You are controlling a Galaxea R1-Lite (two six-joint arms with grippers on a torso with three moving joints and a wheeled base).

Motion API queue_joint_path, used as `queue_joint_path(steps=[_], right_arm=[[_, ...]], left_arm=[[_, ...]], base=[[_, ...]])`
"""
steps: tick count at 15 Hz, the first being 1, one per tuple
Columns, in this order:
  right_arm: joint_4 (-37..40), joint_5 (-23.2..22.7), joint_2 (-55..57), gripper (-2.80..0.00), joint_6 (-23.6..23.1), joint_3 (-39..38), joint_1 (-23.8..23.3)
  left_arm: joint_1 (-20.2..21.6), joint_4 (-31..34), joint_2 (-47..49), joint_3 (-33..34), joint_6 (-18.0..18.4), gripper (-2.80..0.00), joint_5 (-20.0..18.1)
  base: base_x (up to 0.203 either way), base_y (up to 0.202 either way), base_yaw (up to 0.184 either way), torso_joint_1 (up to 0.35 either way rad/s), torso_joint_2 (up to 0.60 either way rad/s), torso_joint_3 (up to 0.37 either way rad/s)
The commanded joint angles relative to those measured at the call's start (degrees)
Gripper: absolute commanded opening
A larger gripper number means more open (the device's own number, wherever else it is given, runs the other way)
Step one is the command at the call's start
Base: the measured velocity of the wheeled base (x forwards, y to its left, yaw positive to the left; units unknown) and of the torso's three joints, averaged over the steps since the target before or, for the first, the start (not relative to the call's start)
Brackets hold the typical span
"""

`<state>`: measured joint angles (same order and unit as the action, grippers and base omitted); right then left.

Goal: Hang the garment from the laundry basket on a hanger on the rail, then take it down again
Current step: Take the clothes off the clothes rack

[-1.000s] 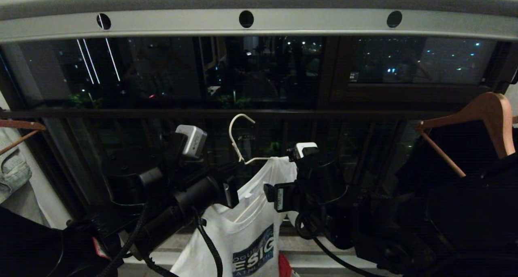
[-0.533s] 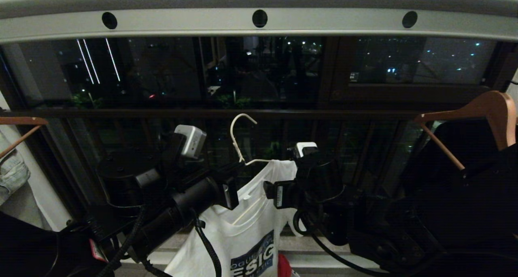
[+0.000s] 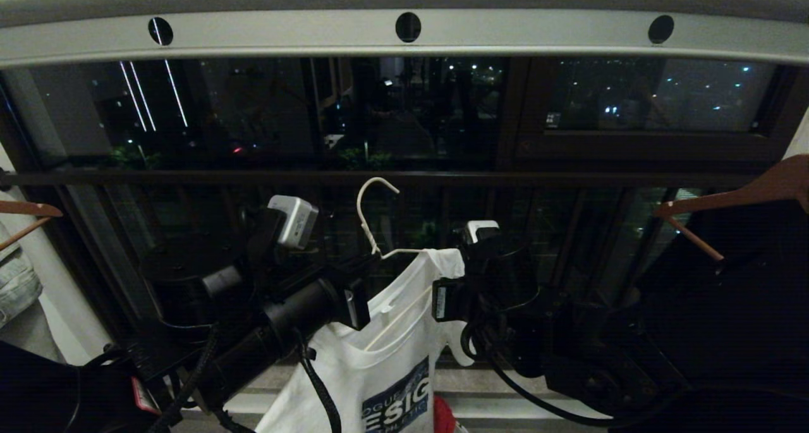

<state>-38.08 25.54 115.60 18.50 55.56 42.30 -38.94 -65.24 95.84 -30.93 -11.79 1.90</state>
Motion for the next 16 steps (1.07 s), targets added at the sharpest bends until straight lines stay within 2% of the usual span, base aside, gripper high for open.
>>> queue_joint_path(steps=[1, 4, 7, 11, 16], right_arm=[[-0.24, 0.12, -0.12, -2.8, 0.04, 0.07, -0.48], [-0.24, 0.12, 0.24, -2.8, 0.0, 0.92, -2.12], [-0.24, 0.12, 0.16, -2.8, -0.05, 1.98, -4.7], [-0.23, 0.12, 0.24, -2.8, 0.13, 3.63, -7.36], [-0.24, 0.34, 0.24, -2.8, 0.48, 5.17, -9.78]], left_arm=[[0.0, -0.41, -0.39, -0.01, -0.08, -2.8, 0.03], [-0.71, 0.41, -1.58, 0.01, -0.2, -2.8, -0.3], [-1.92, 7.28, -4.16, -0.53, 0.09, -2.8, -0.41], [-3.08, 12.33, -5.84, -1.4, 0.27, -2.8, -0.32], [-3.16, 13.12, -5.84, -1.42, 0.97, -2.8, -0.14]], base=[[0.0, 0.0, 0.0, 0.0, 0.0, 0.0], [0.0, 0.0, 0.0, 0.0, 0.0, 0.0], [0.0, 0.0, 0.0, 0.0, 0.0, 0.0], [0.0, 0.0, 0.0, 0.0, 0.0, 0.0], [0.0, 0.0, 0.0, 0.0, 0.0, 0.0]])
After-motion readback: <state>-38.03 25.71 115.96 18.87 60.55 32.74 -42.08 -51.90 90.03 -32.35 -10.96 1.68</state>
